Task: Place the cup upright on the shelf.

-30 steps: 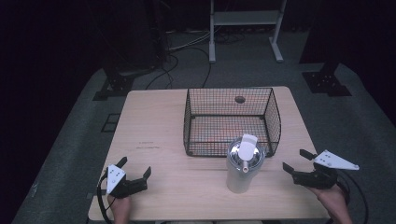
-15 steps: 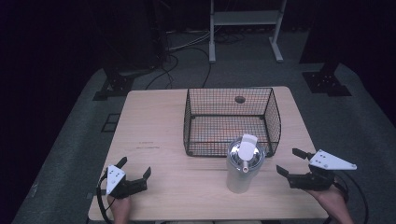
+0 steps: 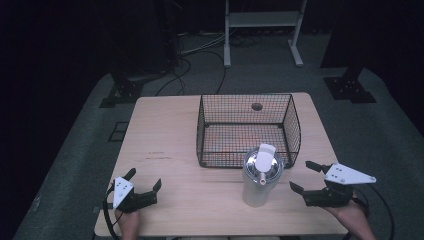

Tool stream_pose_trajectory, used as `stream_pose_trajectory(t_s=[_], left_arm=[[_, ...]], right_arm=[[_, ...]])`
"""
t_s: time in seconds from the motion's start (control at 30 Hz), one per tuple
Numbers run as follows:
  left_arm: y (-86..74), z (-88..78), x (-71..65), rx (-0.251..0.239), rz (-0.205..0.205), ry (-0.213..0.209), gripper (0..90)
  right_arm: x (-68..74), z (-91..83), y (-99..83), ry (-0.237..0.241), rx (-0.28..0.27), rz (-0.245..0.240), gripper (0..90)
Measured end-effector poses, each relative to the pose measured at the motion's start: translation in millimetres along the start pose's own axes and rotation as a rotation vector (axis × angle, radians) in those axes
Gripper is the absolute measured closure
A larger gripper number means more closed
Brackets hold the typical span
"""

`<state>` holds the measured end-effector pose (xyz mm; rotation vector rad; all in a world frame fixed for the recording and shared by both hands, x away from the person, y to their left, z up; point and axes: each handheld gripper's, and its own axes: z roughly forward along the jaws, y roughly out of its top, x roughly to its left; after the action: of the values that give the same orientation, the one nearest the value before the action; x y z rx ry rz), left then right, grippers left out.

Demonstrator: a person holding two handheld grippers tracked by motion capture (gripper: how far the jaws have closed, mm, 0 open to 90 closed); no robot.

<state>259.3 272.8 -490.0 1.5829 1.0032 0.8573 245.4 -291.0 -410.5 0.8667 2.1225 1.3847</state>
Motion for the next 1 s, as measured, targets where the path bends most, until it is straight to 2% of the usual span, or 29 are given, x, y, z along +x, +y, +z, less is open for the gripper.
stream_pose_trajectory(t_s=[0.27, 0.73, 1.0], left_arm=[[-0.1, -0.2, 0.1, -0.001, 0.0, 0.0, 0.0], [-0.1, -0.6, 0.1, -0.002, 0.001, -0.003, 0.0], [-0.1, -0.5, 0.2, -0.003, 0.0, -0.004, 0.0]], right_arm=[[13.9, 2.1, 2.2, 0.047, 0.01, -0.036, 12.4], [27.6, 6.5, -0.2, 0.122, 0.021, -0.049, 12.2], [35.0, 13.4, -0.8, 0.144, 0.032, -0.058, 12.1]])
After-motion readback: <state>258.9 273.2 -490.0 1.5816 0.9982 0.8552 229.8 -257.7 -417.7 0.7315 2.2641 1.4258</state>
